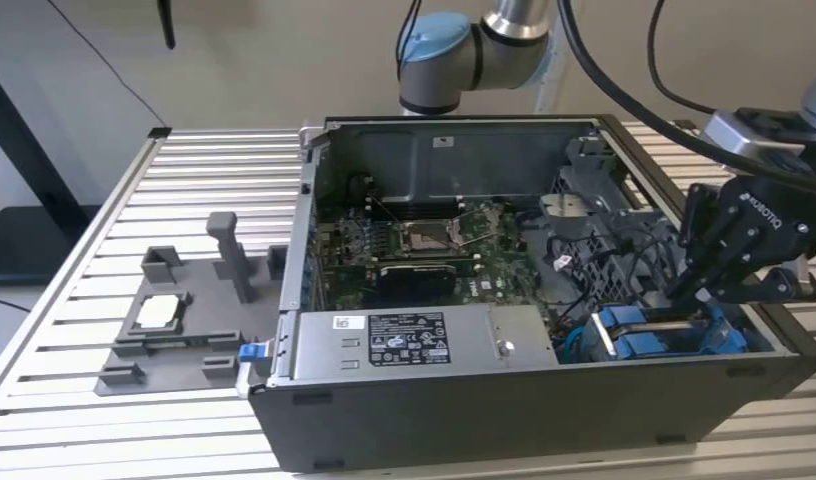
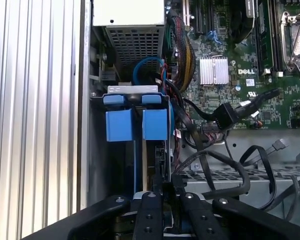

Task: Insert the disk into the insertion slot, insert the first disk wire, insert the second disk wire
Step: 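Insert the first disk wire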

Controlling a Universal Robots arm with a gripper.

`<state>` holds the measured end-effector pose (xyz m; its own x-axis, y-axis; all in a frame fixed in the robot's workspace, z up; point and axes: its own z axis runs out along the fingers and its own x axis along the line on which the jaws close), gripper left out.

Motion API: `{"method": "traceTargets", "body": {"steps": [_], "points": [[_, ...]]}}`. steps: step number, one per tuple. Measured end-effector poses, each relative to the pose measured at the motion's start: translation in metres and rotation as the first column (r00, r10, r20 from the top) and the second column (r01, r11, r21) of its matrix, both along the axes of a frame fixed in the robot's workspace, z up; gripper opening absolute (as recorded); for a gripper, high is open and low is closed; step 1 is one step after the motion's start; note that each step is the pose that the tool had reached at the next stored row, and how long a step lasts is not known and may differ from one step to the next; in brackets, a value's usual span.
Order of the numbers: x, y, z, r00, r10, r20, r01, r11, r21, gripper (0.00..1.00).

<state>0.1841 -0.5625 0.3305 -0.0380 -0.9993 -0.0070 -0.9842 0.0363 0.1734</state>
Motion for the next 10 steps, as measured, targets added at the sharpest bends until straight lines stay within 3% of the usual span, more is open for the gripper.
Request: {"method": "traceTargets", "body": {"steps": [10], "points": [[0.0,0.0001,-0.0021,1.0,0.001,0.0,-0.001,1.0,0.0012,0.19]]}}
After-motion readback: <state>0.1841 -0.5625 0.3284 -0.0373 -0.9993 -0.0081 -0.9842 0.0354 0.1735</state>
